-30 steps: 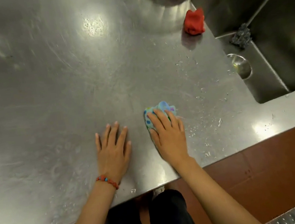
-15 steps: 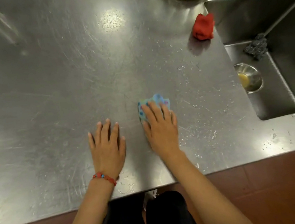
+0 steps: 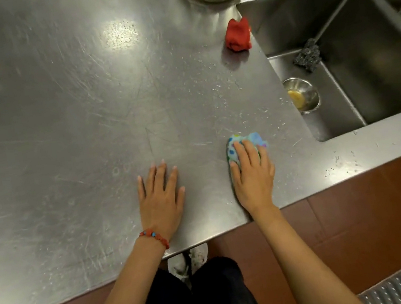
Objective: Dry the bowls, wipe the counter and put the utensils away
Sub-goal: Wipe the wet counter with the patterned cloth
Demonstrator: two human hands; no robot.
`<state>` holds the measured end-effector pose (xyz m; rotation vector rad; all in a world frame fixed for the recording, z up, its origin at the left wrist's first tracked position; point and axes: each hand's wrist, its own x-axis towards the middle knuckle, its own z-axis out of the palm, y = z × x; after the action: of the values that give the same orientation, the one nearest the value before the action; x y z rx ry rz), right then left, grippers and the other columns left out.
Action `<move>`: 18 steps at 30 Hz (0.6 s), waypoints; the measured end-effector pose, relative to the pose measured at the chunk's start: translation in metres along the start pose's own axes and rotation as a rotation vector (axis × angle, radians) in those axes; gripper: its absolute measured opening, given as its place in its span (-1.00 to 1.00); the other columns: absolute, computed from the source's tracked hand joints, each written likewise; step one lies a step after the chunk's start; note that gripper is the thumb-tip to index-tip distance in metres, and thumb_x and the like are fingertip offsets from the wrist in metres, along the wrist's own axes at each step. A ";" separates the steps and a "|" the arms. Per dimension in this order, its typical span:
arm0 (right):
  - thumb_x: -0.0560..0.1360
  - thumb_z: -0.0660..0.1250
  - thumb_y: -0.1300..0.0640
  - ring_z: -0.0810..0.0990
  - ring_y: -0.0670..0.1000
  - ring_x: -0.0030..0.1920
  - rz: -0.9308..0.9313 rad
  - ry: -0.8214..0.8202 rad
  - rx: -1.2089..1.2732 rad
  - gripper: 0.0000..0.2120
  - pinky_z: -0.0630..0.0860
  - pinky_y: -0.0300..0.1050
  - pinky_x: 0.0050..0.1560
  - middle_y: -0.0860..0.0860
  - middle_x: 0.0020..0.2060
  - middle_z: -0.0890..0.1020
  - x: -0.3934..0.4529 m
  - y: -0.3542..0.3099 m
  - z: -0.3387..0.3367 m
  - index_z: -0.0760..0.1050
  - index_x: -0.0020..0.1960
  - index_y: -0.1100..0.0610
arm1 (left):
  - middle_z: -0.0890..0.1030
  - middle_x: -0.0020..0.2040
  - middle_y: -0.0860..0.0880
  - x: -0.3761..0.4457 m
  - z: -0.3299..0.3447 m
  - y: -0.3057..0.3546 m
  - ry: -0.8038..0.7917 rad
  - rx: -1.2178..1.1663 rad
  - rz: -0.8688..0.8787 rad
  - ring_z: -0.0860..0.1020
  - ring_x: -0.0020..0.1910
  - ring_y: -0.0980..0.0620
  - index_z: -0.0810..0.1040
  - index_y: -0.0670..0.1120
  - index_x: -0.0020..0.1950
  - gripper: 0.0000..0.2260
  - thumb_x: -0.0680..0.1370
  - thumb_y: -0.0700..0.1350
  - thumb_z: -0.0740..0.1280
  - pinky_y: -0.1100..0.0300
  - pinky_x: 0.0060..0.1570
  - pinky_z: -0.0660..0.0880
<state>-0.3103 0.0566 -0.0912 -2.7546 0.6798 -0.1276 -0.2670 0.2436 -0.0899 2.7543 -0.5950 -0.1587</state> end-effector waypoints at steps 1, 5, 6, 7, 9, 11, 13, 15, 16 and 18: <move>0.53 0.18 0.03 0.31 0.16 0.38 -0.070 -0.007 -0.002 -0.59 0.30 0.16 0.26 0.03 0.37 0.41 -0.018 -0.012 0.004 0.34 0.37 0.02 | 0.47 0.28 -0.29 0.000 0.001 0.000 -0.008 -0.001 0.005 0.41 0.28 -0.32 0.50 -0.22 0.24 -0.56 0.50 -0.01 0.09 -0.33 0.25 0.19; 0.51 0.13 -0.04 0.46 0.08 0.28 -0.344 -0.065 -0.027 -0.60 0.28 0.02 0.22 -0.05 0.30 0.49 -0.069 -0.033 0.010 0.38 0.33 -0.05 | 0.48 0.28 -0.29 0.000 0.004 -0.002 -0.006 0.004 0.009 0.41 0.27 -0.31 0.50 -0.21 0.24 -0.55 0.50 0.00 0.06 -0.33 0.23 0.22; 0.51 0.12 -0.04 0.48 0.08 0.27 -0.379 -0.076 -0.035 -0.61 0.26 -0.02 0.21 -0.06 0.29 0.50 -0.066 -0.028 0.007 0.39 0.32 -0.05 | 0.48 0.27 -0.29 -0.001 0.004 -0.003 -0.004 0.006 0.013 0.42 0.27 -0.30 0.50 -0.21 0.23 -0.55 0.50 0.00 0.06 -0.33 0.23 0.23; 0.51 0.12 -0.04 0.47 0.08 0.27 -0.382 -0.071 -0.046 -0.60 0.25 -0.04 0.21 -0.06 0.30 0.49 -0.060 -0.019 0.004 0.39 0.32 -0.05 | 0.48 0.28 -0.29 -0.001 0.005 -0.003 -0.002 0.007 0.016 0.42 0.27 -0.30 0.50 -0.21 0.23 -0.55 0.50 0.00 0.06 -0.32 0.23 0.23; 0.53 0.12 -0.03 0.39 0.10 0.33 -0.240 -0.050 -0.016 -0.61 0.25 0.03 0.26 -0.04 0.35 0.44 -0.047 0.006 -0.003 0.36 0.35 -0.04 | 0.48 0.28 -0.29 -0.001 0.005 -0.003 -0.003 0.006 0.022 0.41 0.27 -0.31 0.50 -0.21 0.24 -0.55 0.50 0.00 0.06 -0.32 0.24 0.21; 0.54 0.20 0.05 0.30 0.15 0.38 -0.026 -0.011 0.038 -0.60 0.24 0.11 0.29 -0.01 0.38 0.40 -0.034 0.032 -0.012 0.34 0.37 0.00 | 0.48 0.26 -0.30 -0.001 0.005 -0.003 0.007 0.008 0.031 0.42 0.26 -0.32 0.51 -0.22 0.23 -0.55 0.50 -0.01 0.06 -0.33 0.23 0.21; 0.53 0.24 0.10 0.26 0.18 0.40 0.097 0.058 0.044 -0.59 0.21 0.13 0.32 0.03 0.38 0.39 -0.031 0.036 -0.013 0.34 0.38 0.04 | 0.48 0.26 -0.31 -0.001 0.005 -0.002 0.018 0.004 0.036 0.42 0.26 -0.33 0.51 -0.23 0.22 -0.55 0.50 -0.01 0.06 -0.34 0.23 0.22; 0.55 0.20 0.08 0.24 0.16 0.42 0.128 0.050 0.052 -0.59 0.20 0.14 0.32 0.02 0.39 0.37 -0.040 0.022 -0.009 0.32 0.39 0.03 | 0.47 0.27 -0.31 -0.002 0.004 -0.002 0.015 -0.014 0.023 0.41 0.27 -0.33 0.51 -0.24 0.23 -0.54 0.50 -0.01 0.05 -0.34 0.24 0.20; 0.55 0.16 0.05 0.25 0.14 0.41 0.084 0.025 0.057 -0.60 0.22 0.15 0.30 0.01 0.39 0.38 -0.048 0.014 -0.007 0.32 0.38 0.02 | 0.47 0.27 -0.31 -0.002 0.003 -0.002 0.014 -0.021 0.019 0.40 0.28 -0.33 0.50 -0.24 0.23 -0.53 0.49 -0.01 0.05 -0.33 0.25 0.18; 0.55 0.07 -0.02 0.30 0.10 0.39 -0.068 -0.037 0.042 -0.60 0.30 0.14 0.26 -0.01 0.37 0.41 -0.067 0.007 -0.005 0.35 0.36 -0.01 | 0.46 0.28 -0.31 -0.002 0.004 0.000 0.020 -0.030 0.006 0.38 0.29 -0.33 0.50 -0.25 0.23 -0.55 0.50 -0.02 0.07 -0.33 0.26 0.16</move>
<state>-0.3736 0.0811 -0.0894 -2.7333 0.5669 -0.1047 -0.2692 0.2432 -0.0931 2.7219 -0.5912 -0.1378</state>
